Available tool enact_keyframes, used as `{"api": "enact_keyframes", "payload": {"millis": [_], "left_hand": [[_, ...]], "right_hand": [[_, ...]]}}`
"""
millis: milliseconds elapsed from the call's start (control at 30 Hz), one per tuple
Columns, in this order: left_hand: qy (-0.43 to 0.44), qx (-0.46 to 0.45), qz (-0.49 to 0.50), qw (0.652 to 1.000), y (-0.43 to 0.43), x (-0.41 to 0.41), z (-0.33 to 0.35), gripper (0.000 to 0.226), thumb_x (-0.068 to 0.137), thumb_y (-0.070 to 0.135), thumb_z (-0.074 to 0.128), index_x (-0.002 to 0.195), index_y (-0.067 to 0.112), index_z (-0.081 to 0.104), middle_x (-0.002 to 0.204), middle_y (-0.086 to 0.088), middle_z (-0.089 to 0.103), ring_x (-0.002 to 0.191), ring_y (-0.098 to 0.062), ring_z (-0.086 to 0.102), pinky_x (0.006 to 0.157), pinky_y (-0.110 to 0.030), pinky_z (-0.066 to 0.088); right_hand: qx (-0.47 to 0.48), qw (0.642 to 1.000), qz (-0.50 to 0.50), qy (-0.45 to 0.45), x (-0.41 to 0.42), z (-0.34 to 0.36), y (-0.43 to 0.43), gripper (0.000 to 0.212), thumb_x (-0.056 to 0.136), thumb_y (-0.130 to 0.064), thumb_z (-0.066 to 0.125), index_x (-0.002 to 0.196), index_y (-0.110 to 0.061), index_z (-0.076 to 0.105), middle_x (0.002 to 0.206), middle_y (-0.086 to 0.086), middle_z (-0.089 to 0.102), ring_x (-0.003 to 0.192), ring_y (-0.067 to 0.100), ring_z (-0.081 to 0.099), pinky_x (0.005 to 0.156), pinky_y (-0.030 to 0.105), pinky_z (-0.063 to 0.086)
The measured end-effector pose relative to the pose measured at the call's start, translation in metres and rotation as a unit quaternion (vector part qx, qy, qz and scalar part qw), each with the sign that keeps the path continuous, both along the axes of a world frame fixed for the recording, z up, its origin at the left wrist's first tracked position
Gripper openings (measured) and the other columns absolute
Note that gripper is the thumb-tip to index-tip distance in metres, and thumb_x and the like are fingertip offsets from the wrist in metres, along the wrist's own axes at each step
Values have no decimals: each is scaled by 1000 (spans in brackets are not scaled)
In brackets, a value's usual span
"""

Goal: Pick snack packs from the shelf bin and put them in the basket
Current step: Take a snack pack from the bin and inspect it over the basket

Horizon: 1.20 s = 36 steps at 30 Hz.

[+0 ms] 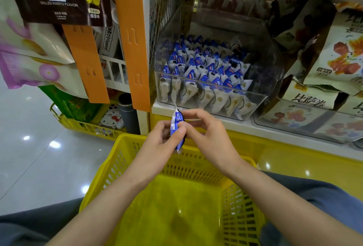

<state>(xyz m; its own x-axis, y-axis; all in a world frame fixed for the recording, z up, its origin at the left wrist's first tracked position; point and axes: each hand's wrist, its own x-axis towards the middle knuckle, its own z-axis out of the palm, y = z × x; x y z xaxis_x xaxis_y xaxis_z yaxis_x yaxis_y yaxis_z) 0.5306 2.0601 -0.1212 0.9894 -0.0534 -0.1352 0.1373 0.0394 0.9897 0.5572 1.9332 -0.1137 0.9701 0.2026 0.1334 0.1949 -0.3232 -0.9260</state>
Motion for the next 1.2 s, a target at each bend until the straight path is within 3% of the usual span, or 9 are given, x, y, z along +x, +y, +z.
{"api": "enact_keyframes", "payload": {"millis": [233, 400, 500, 633, 767, 867, 967, 1100, 1200], "left_hand": [[-10, 31, 16, 999, 2, 5, -8, 13, 94, 20, 46, 105, 26, 52, 94, 2, 69, 93, -19, 66, 89, -51, 51], [-6, 57, 14, 998, 3, 5, -13, 6, 93, 27, 49, 99, 28, 50, 91, 2, 66, 85, -13, 64, 79, -39, 54], [-31, 97, 17, 995, 7, 6, -13, 16, 88, 36, 52, 99, 24, 50, 95, 1, 63, 88, -16, 63, 77, -37, 54], [-31, 100, 23, 994, 8, 9, -14, 3, 92, 24, 50, 94, 26, 48, 90, 2, 62, 71, -3, 64, 59, -24, 57], [-28, 119, 37, 992, 8, 12, -18, 12, 94, 19, 49, 90, 30, 46, 91, 4, 59, 81, -11, 64, 64, -28, 57], [0, 101, 72, 992, 9, 15, -20, 5, 93, 17, 51, 96, 20, 48, 93, -3, 60, 86, -19, 64, 74, -40, 57], [11, 80, 113, 990, 11, 17, -19, 13, 93, 16, 51, 104, 12, 46, 87, -2, 59, 74, -10, 62, 61, -27, 57], [35, 22, 106, 994, 11, 16, -14, 18, 93, 16, 51, 109, 8, 46, 95, -10, 58, 71, -8, 63, 51, -21, 55], [58, 10, 91, 994, 12, 14, -10, 28, 92, 18, 52, 116, 5, 46, 102, -14, 61, 75, -11, 66, 57, -24, 58]], "right_hand": [[-33, 999, -13, -16, 1, -1, -3, 24, 89, -9, 58, 109, -18, 68, 97, -12, 68, 90, -4, 63, 84, 17, 51], [-110, 991, -8, -82, -5, -4, -3, 26, 90, -14, 56, 113, -20, 67, 99, -16, 68, 95, -9, 59, 81, 5, 45], [-148, 983, 14, -105, -8, -4, -2, 26, 91, -15, 55, 114, -19, 67, 107, -9, 70, 102, -4, 57, 83, 9, 46], [-158, 981, 25, -108, -9, -1, -2, 26, 92, -12, 53, 114, -17, 66, 106, -6, 70, 102, -1, 56, 83, 10, 45], [-176, 980, 14, -96, -9, -4, 2, 26, 94, -14, 51, 116, -18, 64, 107, -4, 70, 99, 4, 60, 85, 17, 46], [-187, 980, 16, -68, -10, -11, 5, 30, 92, -14, 52, 121, -18, 57, 116, -3, 65, 104, 10, 61, 89, 28, 49], [-194, 980, 29, -35, -14, -15, 7, 33, 91, -13, 54, 123, -18, 51, 119, -2, 63, 105, 14, 61, 88, 38, 51], [-193, 980, 26, -33, -12, -12, 5, 32, 91, -8, 49, 122, -17, 54, 114, -1, 66, 103, 14, 63, 88, 35, 51], [-195, 980, 32, -25, -9, -9, 3, 31, 92, -7, 46, 120, -17, 56, 111, -1, 68, 100, 12, 63, 86, 30, 49]]}}
